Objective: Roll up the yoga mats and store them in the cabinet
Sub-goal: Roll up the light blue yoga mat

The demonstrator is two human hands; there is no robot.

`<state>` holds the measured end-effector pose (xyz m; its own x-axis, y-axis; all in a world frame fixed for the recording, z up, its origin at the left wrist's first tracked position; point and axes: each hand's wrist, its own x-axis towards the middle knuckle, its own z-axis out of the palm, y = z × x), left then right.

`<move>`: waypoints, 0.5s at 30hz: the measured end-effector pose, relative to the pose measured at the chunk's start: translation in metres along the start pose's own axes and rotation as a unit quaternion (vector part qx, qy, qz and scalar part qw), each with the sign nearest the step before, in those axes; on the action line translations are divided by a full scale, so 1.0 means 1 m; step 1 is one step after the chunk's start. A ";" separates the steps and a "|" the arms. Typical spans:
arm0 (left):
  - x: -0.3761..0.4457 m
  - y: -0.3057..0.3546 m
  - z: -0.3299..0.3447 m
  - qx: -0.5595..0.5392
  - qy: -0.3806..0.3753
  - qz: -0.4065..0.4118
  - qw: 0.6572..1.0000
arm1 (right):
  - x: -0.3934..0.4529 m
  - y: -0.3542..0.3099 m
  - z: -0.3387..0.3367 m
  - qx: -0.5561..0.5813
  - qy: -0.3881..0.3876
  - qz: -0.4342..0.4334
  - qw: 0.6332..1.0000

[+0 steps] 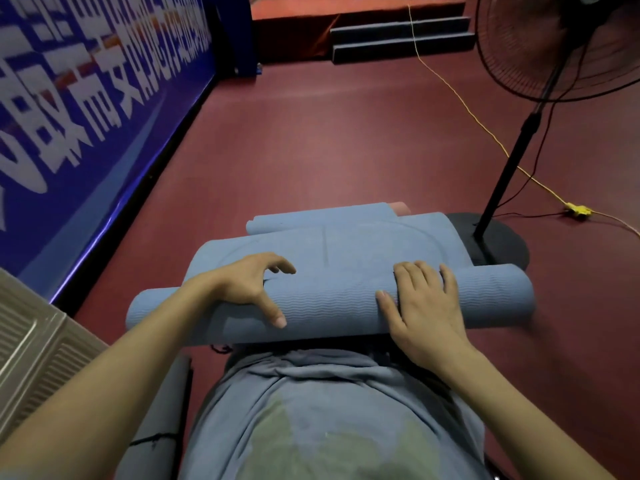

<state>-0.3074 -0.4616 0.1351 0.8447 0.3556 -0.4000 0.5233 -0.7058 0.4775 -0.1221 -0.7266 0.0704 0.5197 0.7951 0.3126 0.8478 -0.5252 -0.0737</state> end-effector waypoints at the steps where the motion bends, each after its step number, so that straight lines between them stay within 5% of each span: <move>1: 0.002 0.002 -0.002 -0.004 0.003 0.007 1.000 | 0.002 0.001 0.002 -0.006 -0.015 0.008 1.000; 11: 0.004 -0.022 0.004 -0.044 0.111 0.075 0.990 | -0.007 -0.011 0.011 -0.001 0.000 0.049 0.999; 15: -0.007 -0.015 0.002 0.090 0.108 0.056 0.988 | 0.002 -0.010 0.014 0.010 -0.019 0.046 0.999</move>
<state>-0.3217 -0.4553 0.1291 0.9111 0.3770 -0.1667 0.4121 -0.8391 0.3550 -0.1277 -0.7156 0.0584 0.5985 0.7554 0.2669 0.7983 -0.5902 -0.1200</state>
